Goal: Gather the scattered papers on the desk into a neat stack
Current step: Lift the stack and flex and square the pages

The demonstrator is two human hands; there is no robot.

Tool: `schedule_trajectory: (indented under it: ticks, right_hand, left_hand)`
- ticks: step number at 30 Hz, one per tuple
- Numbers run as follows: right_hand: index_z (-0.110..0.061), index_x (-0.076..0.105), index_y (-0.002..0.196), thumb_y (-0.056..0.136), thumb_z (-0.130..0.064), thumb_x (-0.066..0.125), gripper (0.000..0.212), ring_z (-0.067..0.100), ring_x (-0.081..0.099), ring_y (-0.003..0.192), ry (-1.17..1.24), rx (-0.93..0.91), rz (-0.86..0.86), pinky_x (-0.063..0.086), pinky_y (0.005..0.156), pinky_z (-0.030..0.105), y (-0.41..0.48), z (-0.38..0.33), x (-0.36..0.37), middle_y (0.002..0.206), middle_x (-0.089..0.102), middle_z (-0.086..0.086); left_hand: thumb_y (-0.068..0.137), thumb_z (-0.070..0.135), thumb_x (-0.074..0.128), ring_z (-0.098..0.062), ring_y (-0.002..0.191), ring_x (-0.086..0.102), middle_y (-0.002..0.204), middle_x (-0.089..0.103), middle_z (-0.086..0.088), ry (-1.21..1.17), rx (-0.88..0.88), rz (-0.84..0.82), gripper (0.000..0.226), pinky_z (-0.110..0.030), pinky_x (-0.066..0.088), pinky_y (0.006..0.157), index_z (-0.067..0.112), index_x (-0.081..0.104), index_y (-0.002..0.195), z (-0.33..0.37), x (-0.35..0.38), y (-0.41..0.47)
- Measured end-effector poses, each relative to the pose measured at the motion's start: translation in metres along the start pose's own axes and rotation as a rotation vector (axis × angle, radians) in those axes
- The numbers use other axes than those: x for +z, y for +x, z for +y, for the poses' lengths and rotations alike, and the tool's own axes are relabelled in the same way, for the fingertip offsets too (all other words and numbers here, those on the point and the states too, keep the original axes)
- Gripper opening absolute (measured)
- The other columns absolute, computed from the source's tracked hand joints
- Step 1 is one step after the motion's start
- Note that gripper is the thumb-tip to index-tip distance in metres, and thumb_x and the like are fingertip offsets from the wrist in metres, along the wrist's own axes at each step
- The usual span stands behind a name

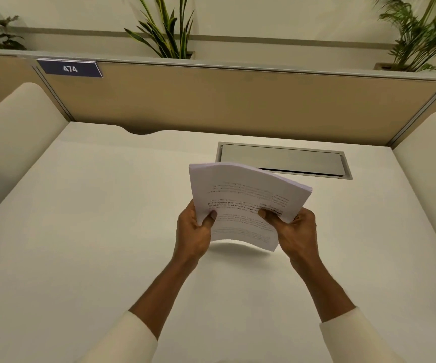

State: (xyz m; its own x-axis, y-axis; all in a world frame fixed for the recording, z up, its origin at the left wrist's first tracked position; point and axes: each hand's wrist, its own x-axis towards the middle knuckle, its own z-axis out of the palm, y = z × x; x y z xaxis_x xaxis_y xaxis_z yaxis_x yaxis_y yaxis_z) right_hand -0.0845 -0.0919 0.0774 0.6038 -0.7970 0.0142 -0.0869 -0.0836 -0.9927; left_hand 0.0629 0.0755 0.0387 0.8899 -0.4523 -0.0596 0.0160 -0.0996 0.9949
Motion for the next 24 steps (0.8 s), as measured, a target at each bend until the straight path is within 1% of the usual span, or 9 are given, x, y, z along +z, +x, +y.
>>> schedule_trajectory:
  ticks: [3,6,8,10,11,13,15,21,24]
  right_hand:
    - [-0.05,0.08,0.089,0.082,-0.016,0.094,0.037,0.006,0.079,0.09,-0.008,0.057,-0.014,0.066,0.084,0.042,-0.006,0.016,0.002,0.095,0.083,-0.021]
    - [-0.057,0.079,0.084,0.082,-0.015,0.094,0.045,-0.002,0.077,0.088,0.005,0.111,-0.017,0.064,0.08,0.036,-0.013,0.028,0.004,0.092,0.082,-0.026]
    - [-0.06,0.078,0.086,0.082,-0.016,0.094,0.047,-0.003,0.076,0.088,0.01,0.106,-0.005,0.061,0.074,0.027,-0.015,0.03,0.004,0.092,0.081,-0.028]
    - [-0.062,0.077,0.088,0.081,-0.017,0.094,0.049,-0.005,0.075,0.089,0.014,0.097,0.014,0.06,0.069,0.017,-0.016,0.03,0.004,0.092,0.08,-0.03]
    - [-0.062,0.077,0.088,0.081,-0.017,0.094,0.049,-0.005,0.075,0.088,0.014,0.095,0.02,0.06,0.069,0.016,-0.016,0.031,0.004,0.092,0.08,-0.03]
    - [-0.062,0.077,0.085,0.081,-0.016,0.094,0.049,-0.005,0.075,0.085,0.013,0.102,0.02,0.061,0.073,0.024,-0.017,0.033,0.005,0.091,0.08,-0.029]
    - [-0.062,0.077,0.082,0.082,-0.014,0.093,0.051,-0.005,0.075,0.084,0.018,0.117,0.012,0.06,0.075,0.029,-0.018,0.036,0.006,0.089,0.08,-0.029]
    - [-0.064,0.076,0.084,0.082,-0.015,0.093,0.052,-0.005,0.075,0.087,0.023,0.097,0.028,0.06,0.073,0.023,-0.016,0.036,0.006,0.091,0.08,-0.031]
    - [-0.062,0.077,0.083,0.082,-0.016,0.094,0.049,-0.005,0.075,0.084,0.038,0.111,0.035,0.058,0.073,0.022,-0.017,0.038,0.007,0.09,0.08,-0.03]
  left_hand:
    - [0.103,0.003,0.07,-0.01,0.119,0.073,0.125,0.079,0.012,0.05,-0.053,-0.03,0.042,-0.029,0.064,0.098,0.024,0.068,0.139,-0.018,0.001,-0.01]
    - [0.103,0.002,0.07,-0.006,0.117,0.072,0.122,0.078,0.018,0.082,-0.081,-0.033,0.044,-0.016,0.063,0.09,0.03,0.067,0.136,-0.029,0.002,-0.015]
    - [0.102,0.001,0.069,0.003,0.112,0.072,0.119,0.078,0.021,0.106,-0.065,-0.021,0.046,-0.008,0.059,0.084,0.031,0.067,0.136,-0.031,0.002,-0.015]
    - [0.102,0.001,0.069,0.011,0.11,0.069,0.122,0.078,0.016,0.144,-0.043,-0.012,0.045,-0.004,0.057,0.084,0.026,0.066,0.14,-0.032,0.002,-0.015]
    - [0.102,0.001,0.069,0.011,0.111,0.068,0.124,0.077,0.012,0.158,-0.034,-0.008,0.044,-0.003,0.056,0.084,0.023,0.066,0.14,-0.033,0.002,-0.015]
    - [0.103,0.001,0.069,0.013,0.111,0.067,0.125,0.077,0.008,0.171,-0.036,-0.006,0.043,-0.003,0.056,0.085,0.019,0.065,0.142,-0.037,0.002,-0.014]
    - [0.103,0.001,0.069,0.017,0.109,0.065,0.124,0.076,0.011,0.185,-0.045,-0.01,0.044,-0.001,0.055,0.084,0.019,0.064,0.143,-0.039,0.002,-0.014]
    - [0.103,0.002,0.068,0.019,0.107,0.066,0.112,0.074,0.039,0.201,-0.037,-0.002,0.044,0.0,0.054,0.082,0.028,0.065,0.139,-0.04,0.003,-0.013]
    - [0.102,0.001,0.068,0.02,0.107,0.066,0.113,0.075,0.032,0.195,-0.045,0.008,0.044,0.0,0.053,0.083,0.023,0.065,0.14,-0.042,0.006,-0.014]
